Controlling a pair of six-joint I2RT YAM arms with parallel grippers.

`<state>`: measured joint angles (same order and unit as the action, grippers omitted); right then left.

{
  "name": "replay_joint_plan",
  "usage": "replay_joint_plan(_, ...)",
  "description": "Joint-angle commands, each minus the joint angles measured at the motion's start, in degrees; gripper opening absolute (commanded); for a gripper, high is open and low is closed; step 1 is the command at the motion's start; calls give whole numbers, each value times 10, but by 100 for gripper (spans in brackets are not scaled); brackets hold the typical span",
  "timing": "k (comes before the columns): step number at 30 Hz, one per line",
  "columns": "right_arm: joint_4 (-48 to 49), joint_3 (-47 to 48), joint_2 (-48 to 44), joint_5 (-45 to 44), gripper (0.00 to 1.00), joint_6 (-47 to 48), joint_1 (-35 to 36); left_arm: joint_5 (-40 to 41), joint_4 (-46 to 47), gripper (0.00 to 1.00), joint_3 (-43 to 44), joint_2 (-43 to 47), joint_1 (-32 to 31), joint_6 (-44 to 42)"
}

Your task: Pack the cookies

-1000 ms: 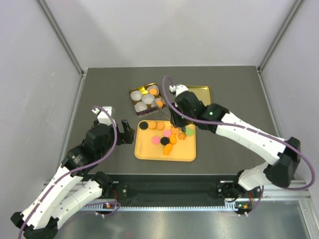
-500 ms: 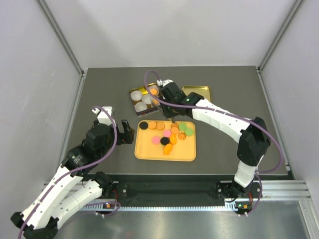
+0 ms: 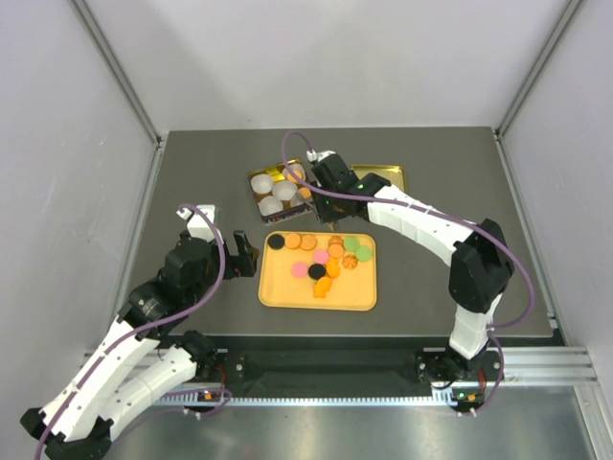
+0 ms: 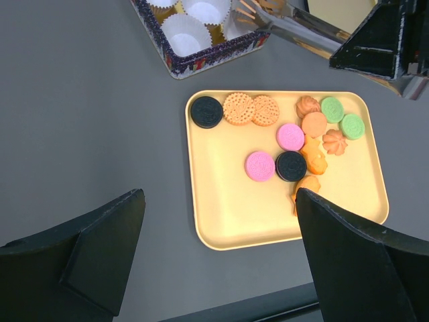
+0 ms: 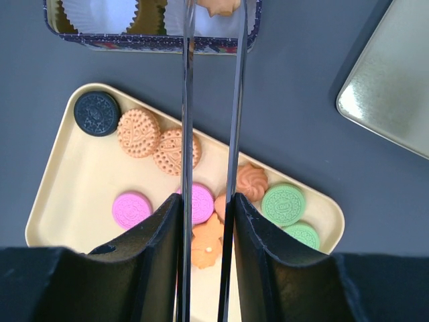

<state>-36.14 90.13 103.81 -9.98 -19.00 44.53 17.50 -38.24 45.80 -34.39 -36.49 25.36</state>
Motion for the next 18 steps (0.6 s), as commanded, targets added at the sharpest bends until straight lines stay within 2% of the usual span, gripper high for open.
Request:
replay_joint_plan(1, 28, 22, 2, 10, 29, 6, -5, 7, 4, 99, 1, 2, -2, 1)
replay_joint_plan(18, 23, 29, -10, 15, 41, 7, -6, 7, 4, 99, 1, 5, -2, 1)
